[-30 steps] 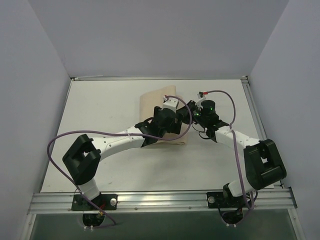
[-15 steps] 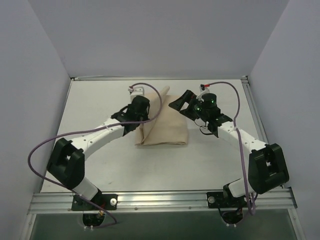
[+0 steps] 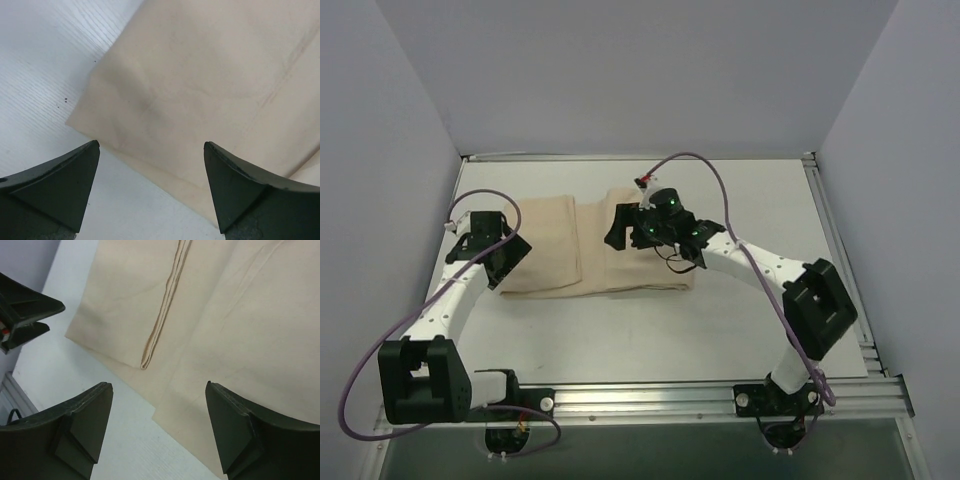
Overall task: Open and lay out the surgical kit
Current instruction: Open the surgical kit at the center of the board.
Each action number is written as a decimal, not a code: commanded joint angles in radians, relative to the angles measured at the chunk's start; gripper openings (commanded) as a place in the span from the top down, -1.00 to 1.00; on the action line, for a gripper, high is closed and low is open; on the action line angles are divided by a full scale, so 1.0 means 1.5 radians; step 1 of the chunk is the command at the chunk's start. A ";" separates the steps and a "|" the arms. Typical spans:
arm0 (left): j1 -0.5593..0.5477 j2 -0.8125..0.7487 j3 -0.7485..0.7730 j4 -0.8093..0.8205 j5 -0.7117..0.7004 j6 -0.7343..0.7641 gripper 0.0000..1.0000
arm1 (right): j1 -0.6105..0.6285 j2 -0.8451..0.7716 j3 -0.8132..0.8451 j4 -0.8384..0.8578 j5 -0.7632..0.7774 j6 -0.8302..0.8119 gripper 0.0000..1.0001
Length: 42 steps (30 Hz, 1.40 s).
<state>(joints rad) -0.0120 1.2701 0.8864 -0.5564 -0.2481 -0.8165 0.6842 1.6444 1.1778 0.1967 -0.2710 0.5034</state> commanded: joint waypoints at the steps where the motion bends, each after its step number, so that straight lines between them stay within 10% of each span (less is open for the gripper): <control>1: -0.003 0.005 0.020 -0.002 0.065 -0.006 -0.88 | 0.045 0.055 0.058 -0.049 0.094 -0.047 -0.55; 9: -0.012 -0.019 -0.017 0.031 0.083 -0.001 -0.89 | 0.187 0.239 0.254 -0.235 0.484 -0.035 -0.57; 16: -0.018 0.024 -0.030 0.052 0.108 -0.020 -0.77 | 0.219 0.377 0.377 -0.350 0.618 -0.004 -0.30; 37: -0.048 0.068 -0.019 0.070 0.098 -0.031 -0.68 | 0.224 0.442 0.474 -0.428 0.707 -0.011 0.24; 42: -0.050 0.065 -0.016 0.069 0.099 -0.028 -0.65 | 0.226 0.435 0.486 -0.442 0.730 -0.004 1.00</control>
<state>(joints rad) -0.0837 1.3720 0.8417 -0.4881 -0.0963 -0.8574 1.0264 2.3028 1.8755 -0.4232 0.7631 0.4774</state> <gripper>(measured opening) 0.829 0.040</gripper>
